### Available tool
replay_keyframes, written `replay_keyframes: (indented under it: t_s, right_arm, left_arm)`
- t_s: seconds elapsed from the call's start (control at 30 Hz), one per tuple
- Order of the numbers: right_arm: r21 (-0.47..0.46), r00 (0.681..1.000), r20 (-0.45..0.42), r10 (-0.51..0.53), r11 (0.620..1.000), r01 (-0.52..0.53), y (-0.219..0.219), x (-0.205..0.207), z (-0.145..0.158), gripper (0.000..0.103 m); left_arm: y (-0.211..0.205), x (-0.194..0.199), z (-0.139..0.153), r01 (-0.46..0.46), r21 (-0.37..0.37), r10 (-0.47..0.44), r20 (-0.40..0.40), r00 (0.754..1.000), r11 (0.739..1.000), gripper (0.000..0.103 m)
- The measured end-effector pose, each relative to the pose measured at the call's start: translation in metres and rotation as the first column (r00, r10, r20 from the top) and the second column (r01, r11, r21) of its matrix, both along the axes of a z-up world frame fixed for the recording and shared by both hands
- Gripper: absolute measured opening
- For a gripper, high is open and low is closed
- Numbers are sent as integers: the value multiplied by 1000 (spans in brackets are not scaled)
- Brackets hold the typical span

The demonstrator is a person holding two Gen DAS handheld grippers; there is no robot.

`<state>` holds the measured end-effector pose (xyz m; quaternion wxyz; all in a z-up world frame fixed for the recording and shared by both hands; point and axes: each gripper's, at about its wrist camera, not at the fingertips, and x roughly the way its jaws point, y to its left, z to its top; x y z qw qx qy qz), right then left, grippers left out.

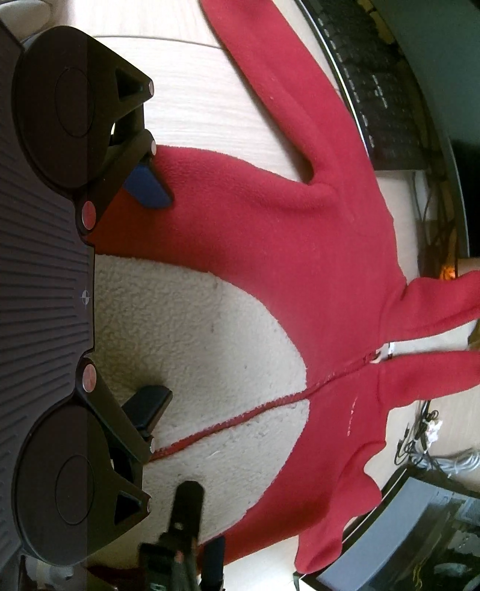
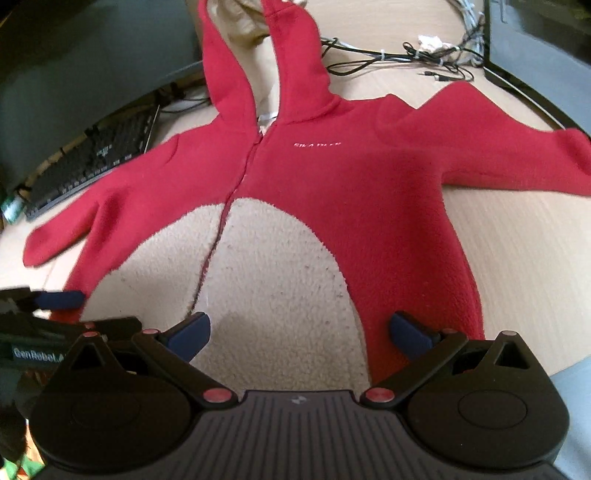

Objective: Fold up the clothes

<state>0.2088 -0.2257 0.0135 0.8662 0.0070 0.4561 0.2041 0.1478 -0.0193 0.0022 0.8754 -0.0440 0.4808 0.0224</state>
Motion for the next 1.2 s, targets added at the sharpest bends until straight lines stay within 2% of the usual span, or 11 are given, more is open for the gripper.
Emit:
replay_keyframes:
  t_s: [0.17,0.43,0.53,0.57,0.67,0.73,0.87,0.9,1.03,1.2]
  right_arm:
    - [-50,998,14,53,997,-52,4,-4,-1,103]
    - [-22,999,-41,36,999,-37,1,9,3,103]
    - [-2,999,-29,-25,1000,25,-5,14,14,103]
    - [2,998,8,-56,998,56,-9,17,22,103]
    - [-75,976,83,-200,976,206,-27,40,32,103]
    - [-116,953,98,-286,948,296,-41,59,28,103]
    - [-43,908,14,-418,907,418,-82,89,16,103]
    - [-21,903,0,-430,903,430,-89,94,14,103]
    - [-43,898,30,-438,897,439,-95,102,10,103]
    - [-40,898,54,-437,897,440,-103,108,6,103]
  left_arm:
    - [-1,4,0,-9,2,9,2,1000,1000,103]
    - [2,7,2,17,-11,-17,-12,1000,1000,103]
    - [11,10,7,21,-69,-23,-35,999,997,103]
    - [15,13,10,15,-100,-19,-43,999,995,103]
    - [19,25,26,17,-189,-22,-25,999,982,103]
    - [11,36,37,46,-164,-45,15,999,985,103]
    - [-8,62,43,85,-109,-83,23,996,990,103]
    - [-13,68,42,94,-104,-93,14,996,990,103]
    - [-36,89,34,159,-65,-161,-20,987,985,103]
    - [-73,112,36,314,20,-314,-4,949,949,103]
